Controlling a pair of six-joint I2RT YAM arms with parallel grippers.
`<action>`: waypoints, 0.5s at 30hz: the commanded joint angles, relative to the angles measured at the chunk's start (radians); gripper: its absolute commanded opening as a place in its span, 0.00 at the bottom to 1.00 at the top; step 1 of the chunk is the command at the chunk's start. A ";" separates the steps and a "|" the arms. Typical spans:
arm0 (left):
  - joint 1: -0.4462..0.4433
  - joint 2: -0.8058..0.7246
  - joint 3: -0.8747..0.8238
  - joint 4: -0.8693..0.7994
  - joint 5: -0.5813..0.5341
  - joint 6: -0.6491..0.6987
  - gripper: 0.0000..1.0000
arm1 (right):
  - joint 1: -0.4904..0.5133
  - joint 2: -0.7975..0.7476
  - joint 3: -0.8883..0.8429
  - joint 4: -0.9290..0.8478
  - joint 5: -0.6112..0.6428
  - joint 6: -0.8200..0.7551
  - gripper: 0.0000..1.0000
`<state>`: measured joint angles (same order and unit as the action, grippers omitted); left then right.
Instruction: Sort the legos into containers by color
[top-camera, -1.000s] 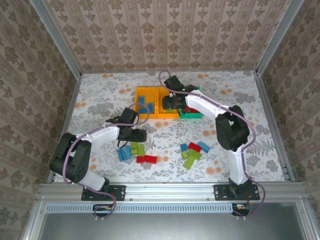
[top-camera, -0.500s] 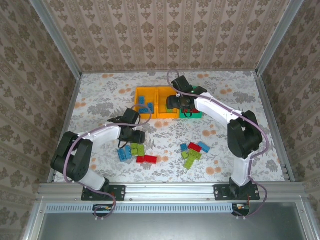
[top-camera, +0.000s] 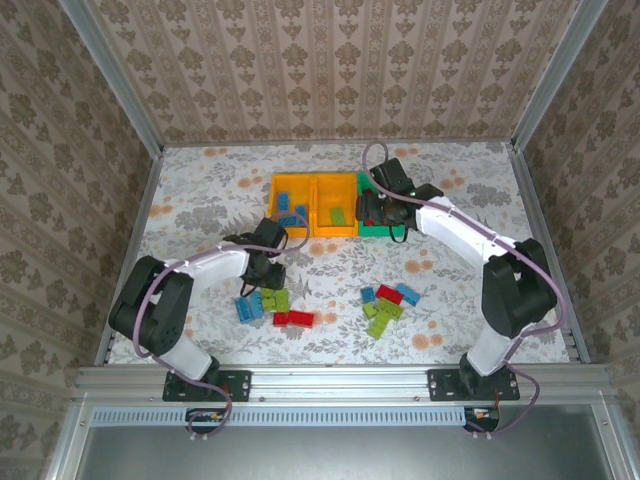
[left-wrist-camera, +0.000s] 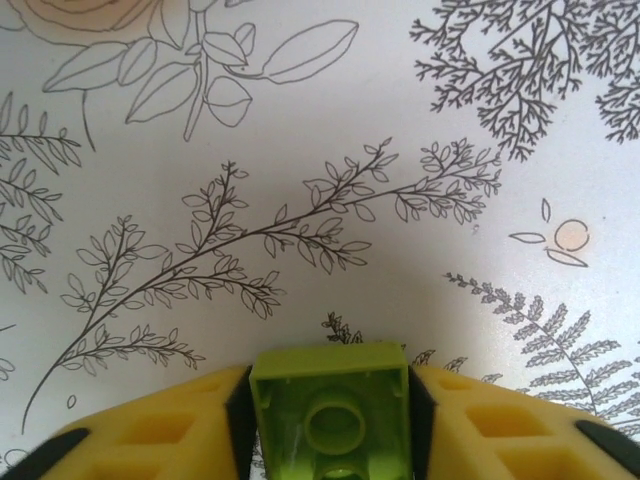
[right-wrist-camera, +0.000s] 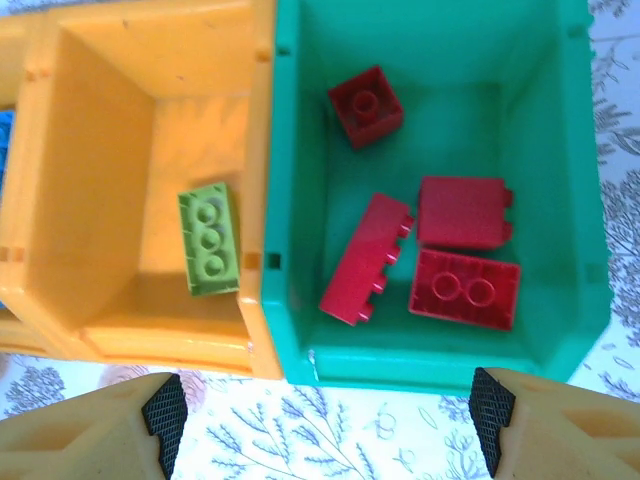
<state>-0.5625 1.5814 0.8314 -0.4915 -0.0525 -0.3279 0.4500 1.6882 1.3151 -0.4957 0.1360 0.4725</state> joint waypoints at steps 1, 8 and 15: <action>-0.008 0.040 0.025 -0.007 0.019 0.006 0.38 | 0.000 -0.077 -0.063 0.003 0.049 0.010 0.78; -0.008 0.035 0.114 -0.020 0.028 0.012 0.36 | 0.005 -0.204 -0.215 -0.008 0.060 0.040 0.79; -0.013 0.038 0.293 -0.027 0.076 0.025 0.36 | 0.053 -0.335 -0.331 -0.080 0.073 0.123 0.79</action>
<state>-0.5636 1.6176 1.0523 -0.5114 -0.0166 -0.3260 0.4767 1.4227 1.0248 -0.5137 0.1829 0.5346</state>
